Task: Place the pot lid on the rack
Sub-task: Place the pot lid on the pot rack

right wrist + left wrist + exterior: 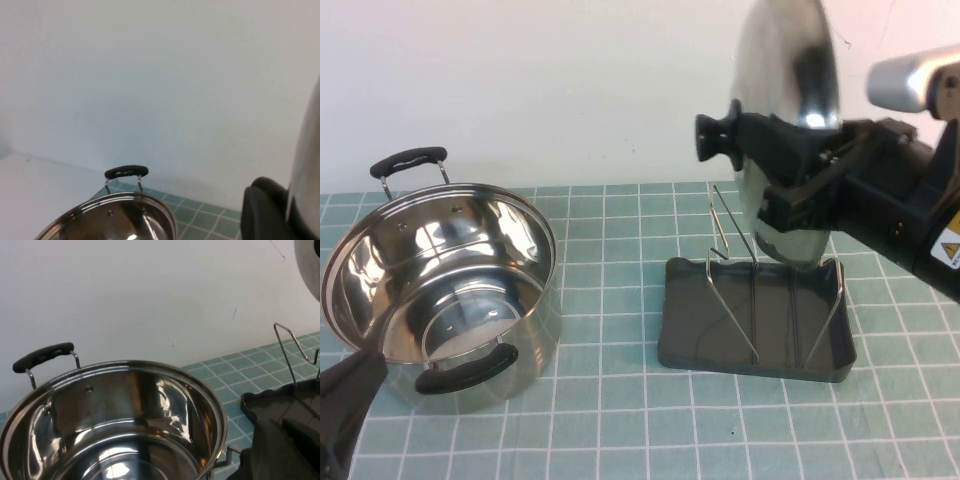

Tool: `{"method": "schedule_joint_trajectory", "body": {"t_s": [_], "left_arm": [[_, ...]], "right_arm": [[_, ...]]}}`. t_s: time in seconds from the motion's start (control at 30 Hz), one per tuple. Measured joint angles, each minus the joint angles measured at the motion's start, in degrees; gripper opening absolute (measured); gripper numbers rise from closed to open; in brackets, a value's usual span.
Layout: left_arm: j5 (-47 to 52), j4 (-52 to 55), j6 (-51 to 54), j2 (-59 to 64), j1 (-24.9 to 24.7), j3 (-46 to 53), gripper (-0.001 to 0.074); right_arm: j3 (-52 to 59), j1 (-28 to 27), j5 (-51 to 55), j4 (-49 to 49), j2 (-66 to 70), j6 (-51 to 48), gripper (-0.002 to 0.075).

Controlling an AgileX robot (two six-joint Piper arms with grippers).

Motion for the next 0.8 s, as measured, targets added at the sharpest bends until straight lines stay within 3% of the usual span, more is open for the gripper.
{"method": "schedule_joint_trajectory", "body": {"t_s": [0.2, 0.8], "left_arm": [[0.00, 0.03, -0.21, 0.00, 0.00, 0.32, 0.0001], [2.51, -0.07, -1.51, 0.00, 0.00, 0.48, 0.0000]], "right_arm": [[5.66, 0.00, -6.65, 13.91, 1.25, -3.01, 0.0119], [6.81, 0.00, -19.88, 10.13, 14.45, 2.78, 0.0118]]}}
